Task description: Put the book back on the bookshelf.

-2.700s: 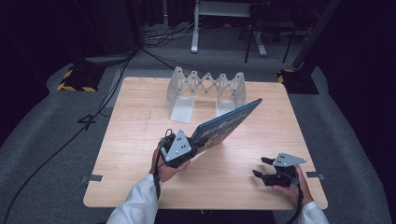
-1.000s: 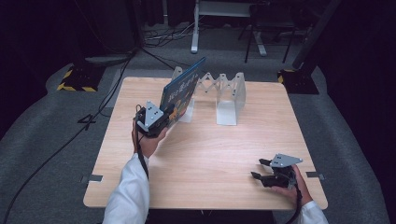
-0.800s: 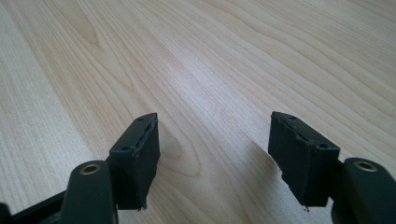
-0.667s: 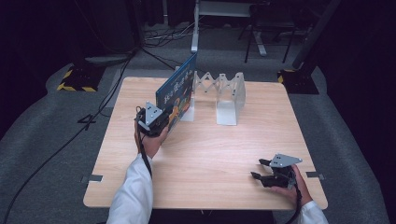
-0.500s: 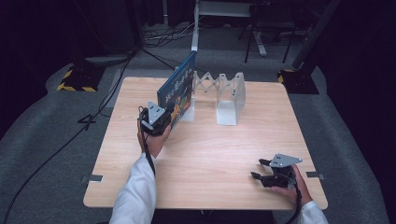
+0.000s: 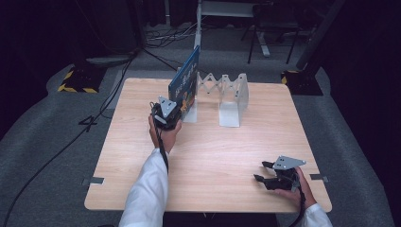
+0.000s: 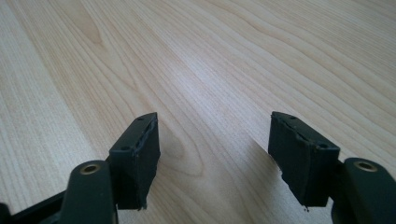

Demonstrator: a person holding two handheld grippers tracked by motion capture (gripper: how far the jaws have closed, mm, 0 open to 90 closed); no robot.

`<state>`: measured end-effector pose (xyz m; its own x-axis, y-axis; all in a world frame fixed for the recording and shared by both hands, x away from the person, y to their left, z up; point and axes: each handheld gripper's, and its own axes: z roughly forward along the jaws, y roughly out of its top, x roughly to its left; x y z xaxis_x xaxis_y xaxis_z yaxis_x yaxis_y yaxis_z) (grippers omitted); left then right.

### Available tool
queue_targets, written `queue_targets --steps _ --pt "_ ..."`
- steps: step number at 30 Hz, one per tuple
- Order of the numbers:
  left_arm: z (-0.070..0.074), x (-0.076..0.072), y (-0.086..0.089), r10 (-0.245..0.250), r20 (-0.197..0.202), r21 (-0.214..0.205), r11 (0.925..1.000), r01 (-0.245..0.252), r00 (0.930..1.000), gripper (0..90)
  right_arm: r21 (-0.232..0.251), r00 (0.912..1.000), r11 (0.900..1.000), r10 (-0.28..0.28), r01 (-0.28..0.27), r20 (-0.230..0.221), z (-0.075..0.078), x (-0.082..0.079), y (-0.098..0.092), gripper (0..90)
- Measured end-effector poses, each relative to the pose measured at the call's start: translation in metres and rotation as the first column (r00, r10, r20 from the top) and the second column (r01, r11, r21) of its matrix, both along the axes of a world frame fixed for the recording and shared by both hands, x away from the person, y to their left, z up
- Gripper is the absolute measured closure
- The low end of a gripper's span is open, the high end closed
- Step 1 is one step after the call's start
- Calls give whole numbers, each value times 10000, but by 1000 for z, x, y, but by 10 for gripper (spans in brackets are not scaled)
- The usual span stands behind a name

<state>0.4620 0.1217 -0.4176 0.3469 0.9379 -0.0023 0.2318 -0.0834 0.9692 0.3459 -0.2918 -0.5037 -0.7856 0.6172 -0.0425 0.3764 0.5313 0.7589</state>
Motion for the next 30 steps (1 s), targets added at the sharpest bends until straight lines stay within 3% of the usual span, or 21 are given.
queue_targets --steps 10,16,23,25,30 --pt "-1 8 1 628 -366 -806 9946 -656 9974 812 0 10000 10000 33 -33 -63 0 1 -1 344" --pt "-5 7 6 992 -491 -912 9905 -1034 9939 785 42 9999 10000 22 -22 -107 0 1 -1 342" --pt "-11 3 12 844 -653 -654 9939 -887 9943 764 66 9999 10000 16 -15 -139 0 1 -1 338" --pt "-13 1 13 608 -681 -555 9964 -647 9958 744 56 9999 10000 13 -12 -127 0 1 -1 338" --pt "-19 -6 11 444 -692 -122 9989 -453 9966 700 88 9998 10000 29 -27 -183 0 1 -1 336"
